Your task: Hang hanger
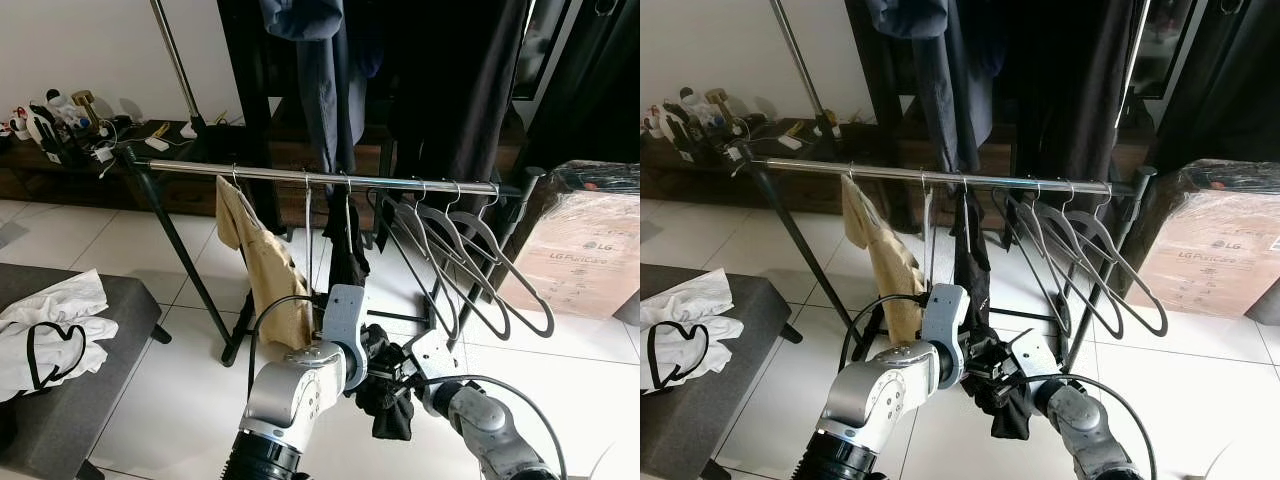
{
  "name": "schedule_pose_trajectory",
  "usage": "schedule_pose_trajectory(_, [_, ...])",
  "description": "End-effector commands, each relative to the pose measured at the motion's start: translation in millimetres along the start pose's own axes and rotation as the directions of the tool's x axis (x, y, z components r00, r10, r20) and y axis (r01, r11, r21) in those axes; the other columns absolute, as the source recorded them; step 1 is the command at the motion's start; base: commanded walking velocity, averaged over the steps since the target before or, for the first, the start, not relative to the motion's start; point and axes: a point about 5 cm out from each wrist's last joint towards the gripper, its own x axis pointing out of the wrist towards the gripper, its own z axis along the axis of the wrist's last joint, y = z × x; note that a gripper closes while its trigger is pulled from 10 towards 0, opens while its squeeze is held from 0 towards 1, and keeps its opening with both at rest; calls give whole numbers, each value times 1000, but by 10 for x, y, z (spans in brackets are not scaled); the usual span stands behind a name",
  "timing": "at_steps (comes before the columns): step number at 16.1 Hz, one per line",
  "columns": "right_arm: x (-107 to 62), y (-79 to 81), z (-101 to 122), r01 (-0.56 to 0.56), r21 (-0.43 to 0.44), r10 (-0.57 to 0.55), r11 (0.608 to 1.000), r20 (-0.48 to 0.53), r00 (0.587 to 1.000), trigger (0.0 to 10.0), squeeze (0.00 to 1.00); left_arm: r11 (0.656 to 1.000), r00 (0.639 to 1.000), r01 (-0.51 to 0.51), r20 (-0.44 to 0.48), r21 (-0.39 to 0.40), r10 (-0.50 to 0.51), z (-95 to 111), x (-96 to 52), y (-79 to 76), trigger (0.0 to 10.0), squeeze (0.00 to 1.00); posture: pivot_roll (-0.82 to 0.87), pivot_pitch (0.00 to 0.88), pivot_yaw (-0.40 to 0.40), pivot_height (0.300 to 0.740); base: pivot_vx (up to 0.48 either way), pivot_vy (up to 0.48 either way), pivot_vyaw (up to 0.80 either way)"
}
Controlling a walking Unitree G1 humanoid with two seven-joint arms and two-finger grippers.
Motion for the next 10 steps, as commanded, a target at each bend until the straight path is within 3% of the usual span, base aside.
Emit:
schedule_pose_trajectory(1, [-26, -108, 8, 70, -5, -70, 998, -14, 997, 0, 0, 1000, 1000, 21, 9, 0, -21, 35, -7, -60, 10000, 0, -29, 99, 35, 740, 0, 0, 0])
schedule_pose_trajectory(3, [-75, -252, 14, 192, -27, -193, 981, -33, 981, 0, 0, 996, 999, -19, -31, 81, 22, -12, -3, 11, 10000, 0, -34, 99, 35, 740, 0, 0, 0])
schedule_pose_trajectory(4, [-123, -349, 56, 266, -66, -268, 962, -27, 963, 0, 0, 979, 994, -55, -85, 194, 73, -99, 0, 100, 10000, 0, -38, 99, 34, 740, 0, 0, 0])
schedule_pose_trajectory(6, [-156, -359, 131, 269, -156, -273, 950, -1, 962, 0, 0, 958, 989, -64, -111, 278, 98, -162, 7, 133, 10000, 0, -41, 100, 33, 740, 0, 0, 0])
schedule_pose_trajectory(9, [-163, -319, 175, 244, -201, -247, 949, 9, 969, 0, 0, 953, 989, -57, -113, 299, 95, -172, 14, 110, 10000, 0, -42, 97, 32, 740, 0, 0, 0])
schedule_pose_trajectory(10, [-174, -297, 231, 240, -230, -241, 943, 25, 970, 0, 0, 946, 988, -63, -111, 317, 103, -174, 16, 112, 10000, 824, -44, 97, 31, 740, 0, 0, 0])
